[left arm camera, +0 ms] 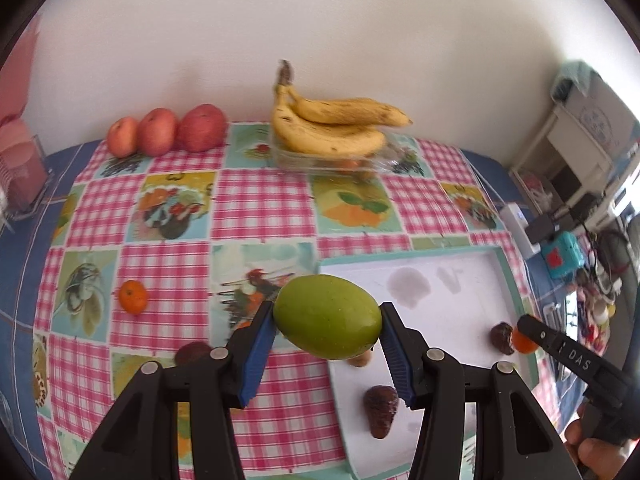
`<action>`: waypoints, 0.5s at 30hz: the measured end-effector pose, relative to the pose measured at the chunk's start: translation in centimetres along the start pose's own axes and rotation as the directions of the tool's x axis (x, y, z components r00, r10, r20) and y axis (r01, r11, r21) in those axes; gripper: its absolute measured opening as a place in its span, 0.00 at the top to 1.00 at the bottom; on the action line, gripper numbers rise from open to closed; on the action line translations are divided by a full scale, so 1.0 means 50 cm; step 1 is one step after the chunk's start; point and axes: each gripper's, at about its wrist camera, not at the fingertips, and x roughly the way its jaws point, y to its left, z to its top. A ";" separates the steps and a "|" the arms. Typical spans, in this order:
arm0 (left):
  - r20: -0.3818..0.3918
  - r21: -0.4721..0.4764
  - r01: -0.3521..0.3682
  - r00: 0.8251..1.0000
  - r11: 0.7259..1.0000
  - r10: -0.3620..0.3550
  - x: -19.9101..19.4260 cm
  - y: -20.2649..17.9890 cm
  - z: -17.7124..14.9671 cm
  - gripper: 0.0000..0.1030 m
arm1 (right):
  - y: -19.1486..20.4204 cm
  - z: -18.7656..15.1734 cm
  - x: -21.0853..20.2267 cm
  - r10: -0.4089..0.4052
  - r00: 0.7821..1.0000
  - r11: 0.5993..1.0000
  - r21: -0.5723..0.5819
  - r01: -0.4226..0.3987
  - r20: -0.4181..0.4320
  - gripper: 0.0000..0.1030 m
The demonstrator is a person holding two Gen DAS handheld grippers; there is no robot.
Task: Organize fruits
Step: 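Carry the orange into the tray with the right tool while the left tool lowers the pear there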
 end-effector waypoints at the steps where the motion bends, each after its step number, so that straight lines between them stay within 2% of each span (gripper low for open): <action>1: -0.003 0.011 0.003 1.000 1.000 -0.003 0.006 -0.010 -0.002 0.47 | -0.001 0.000 0.005 0.001 1.000 1.000 0.001 -0.001 -0.007 0.61; 5: -0.030 0.026 0.040 0.999 0.999 -0.040 0.071 -0.043 -0.017 0.47 | -0.002 -0.010 0.051 -0.002 0.998 1.000 -0.005 0.002 -0.058 0.61; 9: -0.063 0.046 0.038 0.997 0.998 -0.035 0.137 -0.061 -0.032 0.47 | -0.009 -0.022 0.106 -0.014 0.992 1.000 0.007 0.015 -0.126 0.61; 15: -0.076 0.051 0.039 0.996 0.998 -0.035 0.180 -0.067 -0.041 0.47 | -0.013 -0.024 0.136 -0.054 0.987 0.999 -0.007 0.053 -0.150 0.61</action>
